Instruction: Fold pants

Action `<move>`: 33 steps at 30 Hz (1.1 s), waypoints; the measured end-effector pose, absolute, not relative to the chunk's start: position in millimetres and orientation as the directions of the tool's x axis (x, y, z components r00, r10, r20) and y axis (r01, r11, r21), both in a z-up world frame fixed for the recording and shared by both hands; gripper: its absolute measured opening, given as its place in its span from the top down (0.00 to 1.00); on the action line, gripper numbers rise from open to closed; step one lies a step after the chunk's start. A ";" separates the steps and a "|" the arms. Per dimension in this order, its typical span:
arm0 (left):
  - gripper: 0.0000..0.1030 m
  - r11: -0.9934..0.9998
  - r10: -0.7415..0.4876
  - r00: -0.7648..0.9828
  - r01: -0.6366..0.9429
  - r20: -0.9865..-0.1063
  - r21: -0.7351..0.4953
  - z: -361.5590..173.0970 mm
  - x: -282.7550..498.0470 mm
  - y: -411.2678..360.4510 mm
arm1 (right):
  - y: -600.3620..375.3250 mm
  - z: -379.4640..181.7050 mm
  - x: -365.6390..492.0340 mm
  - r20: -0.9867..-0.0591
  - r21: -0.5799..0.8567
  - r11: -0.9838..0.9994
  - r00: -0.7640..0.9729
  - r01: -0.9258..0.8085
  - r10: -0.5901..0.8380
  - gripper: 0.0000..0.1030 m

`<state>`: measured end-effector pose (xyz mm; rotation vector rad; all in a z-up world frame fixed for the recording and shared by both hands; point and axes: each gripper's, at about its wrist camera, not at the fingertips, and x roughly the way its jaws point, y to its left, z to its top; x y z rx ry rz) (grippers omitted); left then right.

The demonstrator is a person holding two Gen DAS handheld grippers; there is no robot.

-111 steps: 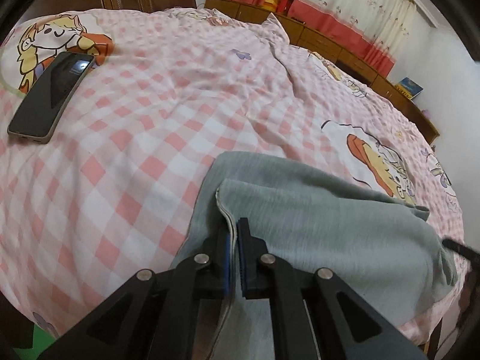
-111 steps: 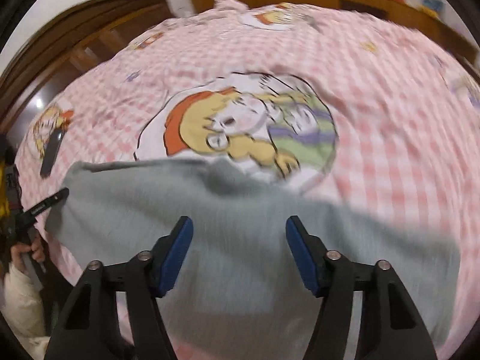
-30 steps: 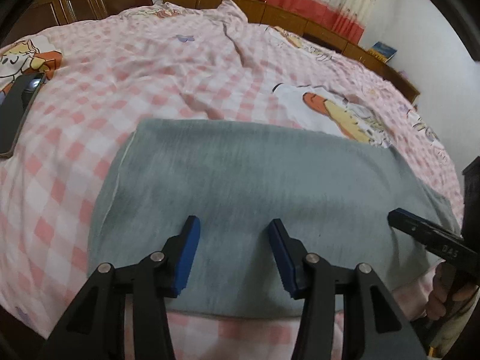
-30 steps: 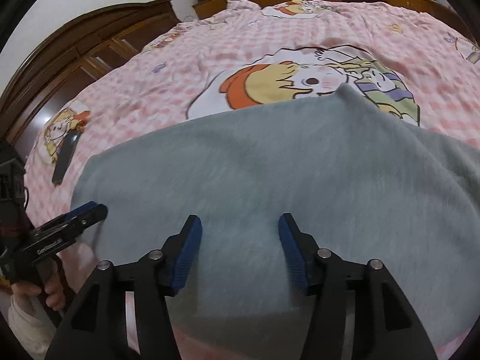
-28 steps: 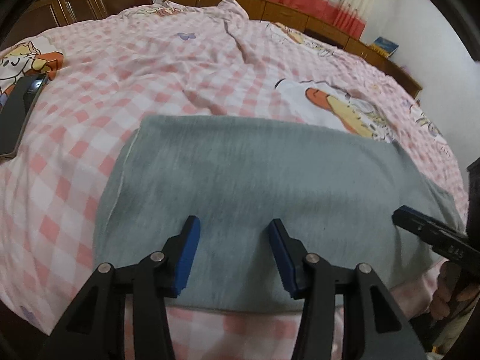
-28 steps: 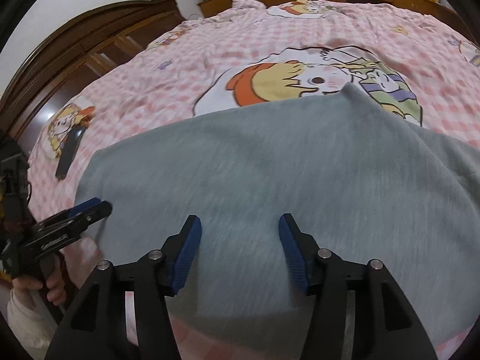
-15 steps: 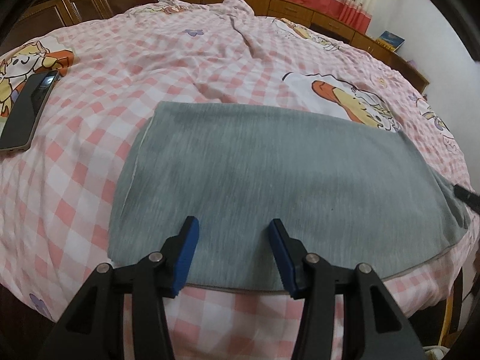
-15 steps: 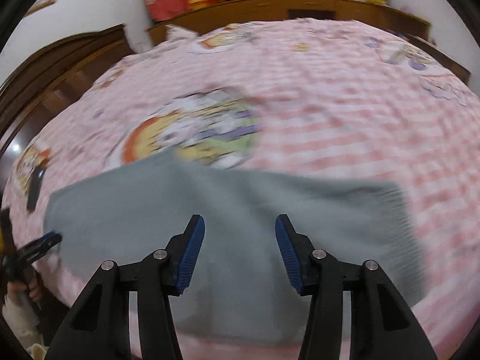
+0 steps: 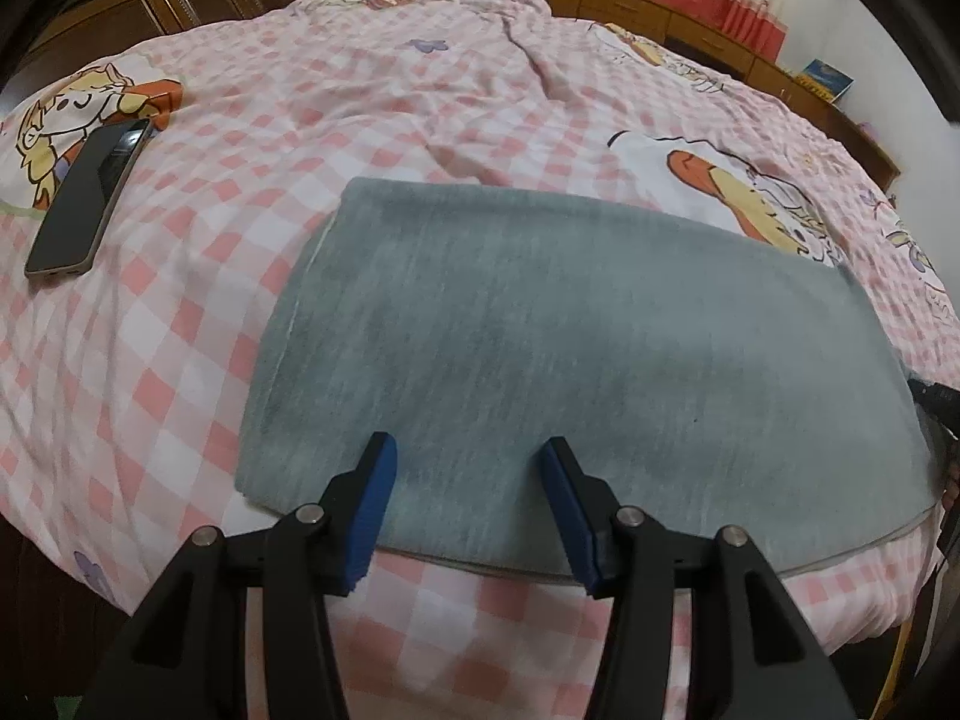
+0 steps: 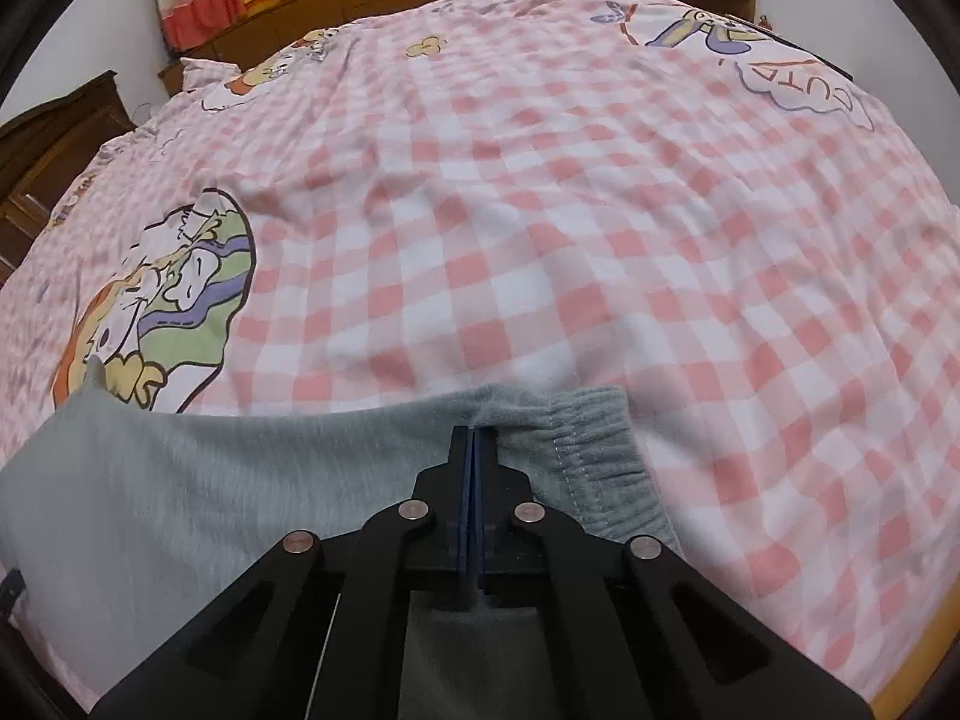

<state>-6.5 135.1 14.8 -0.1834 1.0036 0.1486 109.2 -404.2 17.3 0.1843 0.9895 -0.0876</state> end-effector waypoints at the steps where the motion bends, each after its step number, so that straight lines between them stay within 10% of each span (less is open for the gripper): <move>1: 0.48 0.974 0.043 0.528 -0.212 -0.848 -0.083 15.2 -7.2 134.8 | -404.7 18.8 107.2 -0.835 0.114 0.982 0.550 0.154 0.011 1.00; 33: 0.25 0.955 0.032 0.553 -0.263 -0.833 -0.138 21.9 -58.4 174.8 | -317.7 51.6 -23.1 -0.836 0.146 0.987 0.525 -0.069 0.161 0.58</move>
